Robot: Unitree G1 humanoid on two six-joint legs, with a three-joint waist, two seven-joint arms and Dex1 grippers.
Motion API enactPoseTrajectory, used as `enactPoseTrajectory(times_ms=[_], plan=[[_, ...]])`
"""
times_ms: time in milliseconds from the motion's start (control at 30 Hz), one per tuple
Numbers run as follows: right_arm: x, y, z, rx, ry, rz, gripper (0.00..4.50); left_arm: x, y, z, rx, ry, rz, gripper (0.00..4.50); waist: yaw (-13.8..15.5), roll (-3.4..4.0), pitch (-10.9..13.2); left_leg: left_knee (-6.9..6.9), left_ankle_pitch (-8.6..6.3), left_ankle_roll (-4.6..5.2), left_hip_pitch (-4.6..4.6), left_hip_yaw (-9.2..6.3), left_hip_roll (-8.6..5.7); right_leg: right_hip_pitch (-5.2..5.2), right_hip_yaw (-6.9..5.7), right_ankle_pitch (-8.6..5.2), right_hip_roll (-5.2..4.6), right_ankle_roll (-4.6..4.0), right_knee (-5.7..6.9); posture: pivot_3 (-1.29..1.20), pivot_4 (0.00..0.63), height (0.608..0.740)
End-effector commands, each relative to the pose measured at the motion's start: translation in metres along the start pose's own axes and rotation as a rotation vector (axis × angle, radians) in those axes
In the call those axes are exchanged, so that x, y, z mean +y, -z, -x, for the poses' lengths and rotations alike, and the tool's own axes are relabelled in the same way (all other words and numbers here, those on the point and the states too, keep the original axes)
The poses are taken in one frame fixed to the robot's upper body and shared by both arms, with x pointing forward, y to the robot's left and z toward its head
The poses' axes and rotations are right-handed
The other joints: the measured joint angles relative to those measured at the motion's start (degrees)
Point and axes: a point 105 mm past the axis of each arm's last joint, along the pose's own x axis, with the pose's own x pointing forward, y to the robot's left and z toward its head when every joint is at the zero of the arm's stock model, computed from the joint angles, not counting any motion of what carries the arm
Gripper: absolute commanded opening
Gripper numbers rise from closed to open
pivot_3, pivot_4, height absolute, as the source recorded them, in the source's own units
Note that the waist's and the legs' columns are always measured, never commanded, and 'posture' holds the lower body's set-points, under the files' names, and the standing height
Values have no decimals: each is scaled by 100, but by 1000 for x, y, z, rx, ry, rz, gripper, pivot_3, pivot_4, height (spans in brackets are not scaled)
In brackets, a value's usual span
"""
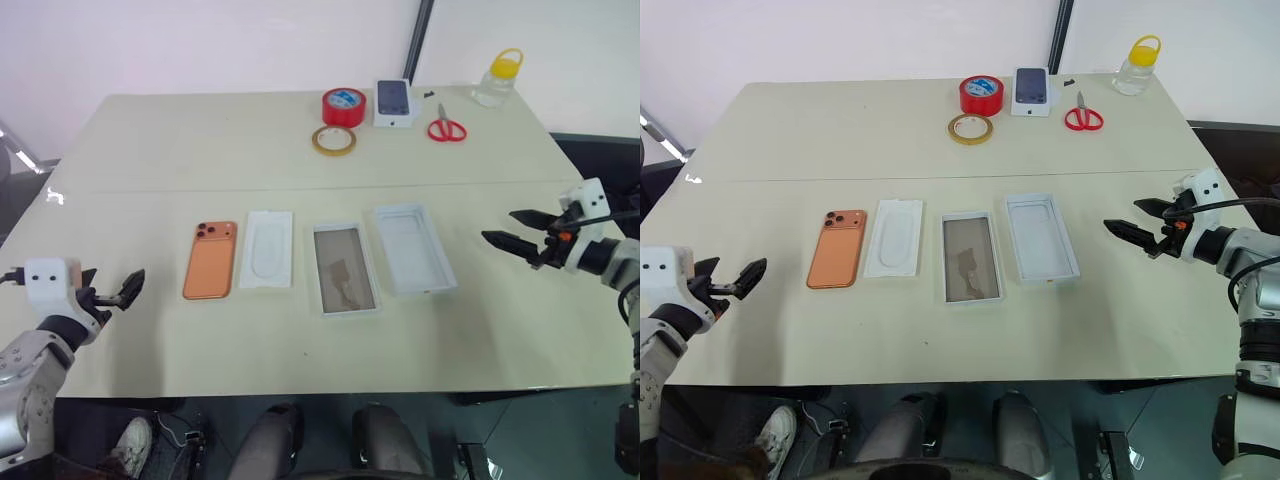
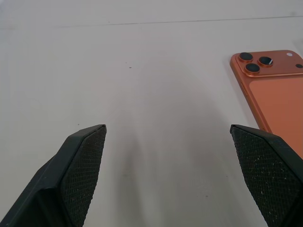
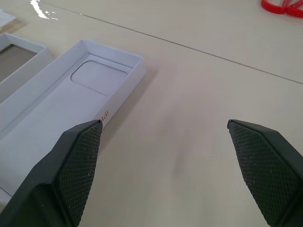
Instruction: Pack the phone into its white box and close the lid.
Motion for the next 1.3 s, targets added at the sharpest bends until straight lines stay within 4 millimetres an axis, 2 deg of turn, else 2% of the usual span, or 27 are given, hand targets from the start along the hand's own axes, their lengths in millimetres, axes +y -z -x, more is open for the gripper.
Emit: enactPoseTrajectory(times_ms=[33, 233, 367, 467, 533, 667, 733, 800, 900, 1067, 1300], plan=[[1, -16, 2, -36, -3, 49, 4416, 2, -12, 2, -41, -2, -19, 4405, 3, 0, 0, 0, 0, 0, 0, 0, 0, 0, 1, 0, 0, 0, 0, 0, 150, 740], [8, -19, -8, -54, -24, 59, 4416, 0, -18, 2, -58, 1, -19, 4405, -1, 0, 0, 0, 0, 0, 0, 3, 0, -1, 3, 0, 0, 0, 0, 0, 150, 740], [18, -23, -13, -59, -61, 91, 4416, -8, -23, -1, -70, 34, -29, 4405, 4, 0, 0, 0, 0, 0, 0, 4, 0, -2, 4, 0, 1, 0, 0, 0, 150, 740], [30, -29, -19, -70, -99, 115, 4416, -26, -34, -8, -93, 89, -14, 4405, 9, 0, 0, 1, 0, 0, 0, 5, 0, -2, 5, 0, 1, 0, 0, 0, 150, 740], [42, -34, -25, -75, -140, 145, 4416, -49, -40, -17, -93, 162, -18, 4405, 20, 0, 0, 2, -1, 0, 0, 5, 0, -1, 5, 1, 1, 1, 0, 0, 150, 740], [73, -44, -35, -104, -212, 198, 4416, -94, -49, -32, -87, 298, -1, 4405, 14, 0, 0, 7, -1, -1, -2, 6, -1, -1, 6, 2, 1, 3, 0, 0, 150, 740], [91, -47, -38, -120, -247, 214, 4416, -118, -46, -40, -53, 360, -8, 4405, 8, -1, 1, 7, 0, -1, -4, 8, -1, -4, 8, 2, 1, 4, 0, 0, 150, 740], [110, -51, -41, -128, -275, 235, 4416, -131, -45, -46, -20, 388, 14, 4405, -1, -1, 1, 7, 0, -2, -3, 8, -1, -4, 9, 3, 2, 5, 1, 0, 150, 740], [131, -54, -42, -128, -287, 257, 4416, -142, -51, -57, 6, 397, 81, 4405, 2, -3, 2, 10, 0, -1, -4, 9, 0, -9, 14, 3, 6, 6, 8, 0, 150, 740], [149, -50, -43, -106, -310, 285, 4416, -156, -49, -67, 129, 365, 151, 4405, 19, -8, 3, 13, 0, -2, -4, 10, -2, -8, 15, 4, 7, 9, 7, 0, 150, 740], [155, -50, -53, -125, -321, 274, 4416, -169, -46, -66, 254, 372, 281, 4405, 1, -12, 5, 16, 0, -2, -4, 13, -1, -11, 19, 6, 11, 12, 10, 0, 150, 740]])
